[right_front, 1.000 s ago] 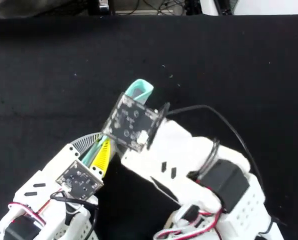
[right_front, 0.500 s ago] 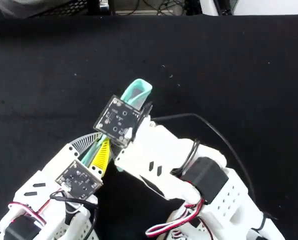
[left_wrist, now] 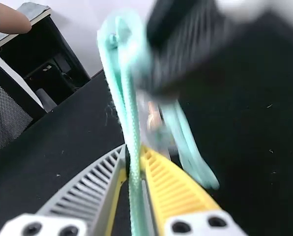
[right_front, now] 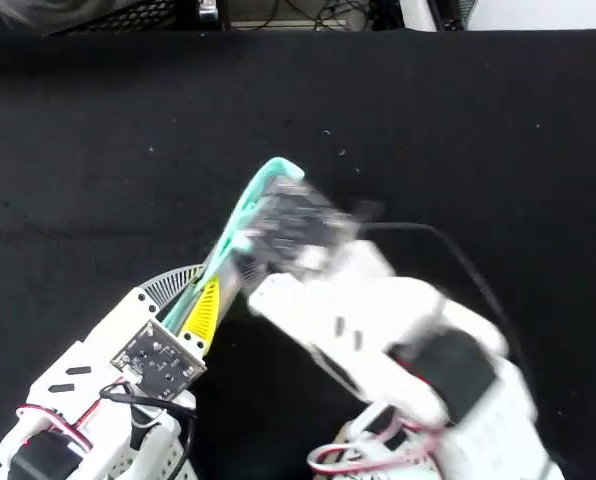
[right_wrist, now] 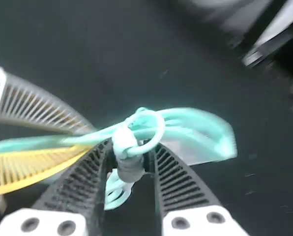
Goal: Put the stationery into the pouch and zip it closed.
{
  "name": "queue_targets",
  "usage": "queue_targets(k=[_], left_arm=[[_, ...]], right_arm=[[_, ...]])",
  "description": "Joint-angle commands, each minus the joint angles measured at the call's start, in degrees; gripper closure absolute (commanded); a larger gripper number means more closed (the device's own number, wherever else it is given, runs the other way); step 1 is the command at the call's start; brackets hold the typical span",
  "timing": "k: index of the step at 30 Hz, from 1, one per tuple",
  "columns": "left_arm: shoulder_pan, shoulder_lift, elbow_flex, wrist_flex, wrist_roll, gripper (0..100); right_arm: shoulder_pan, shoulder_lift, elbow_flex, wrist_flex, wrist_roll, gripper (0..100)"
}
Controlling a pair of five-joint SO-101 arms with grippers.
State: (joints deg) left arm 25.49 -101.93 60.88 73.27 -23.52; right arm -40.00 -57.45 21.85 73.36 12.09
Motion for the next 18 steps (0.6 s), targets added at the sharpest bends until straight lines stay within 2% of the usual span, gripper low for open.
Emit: queue_targets(k=[1,9,18], left_arm=[[-0.5,0.4,1.4,0.2,-0.5,97],[-0.3,0.4,1.4,0.4,-0.5,97],[-0.2,0.4,1.5,0.5,-0.4,97]], right_arm=[[4.0,-5.3,-5.1,-1.5,2.5,98.5],[9.8,-3.8,-5.3,-1.9,5.3,98.5],[18.7,3.3,-5.2,-8.6,7.6,98.5]])
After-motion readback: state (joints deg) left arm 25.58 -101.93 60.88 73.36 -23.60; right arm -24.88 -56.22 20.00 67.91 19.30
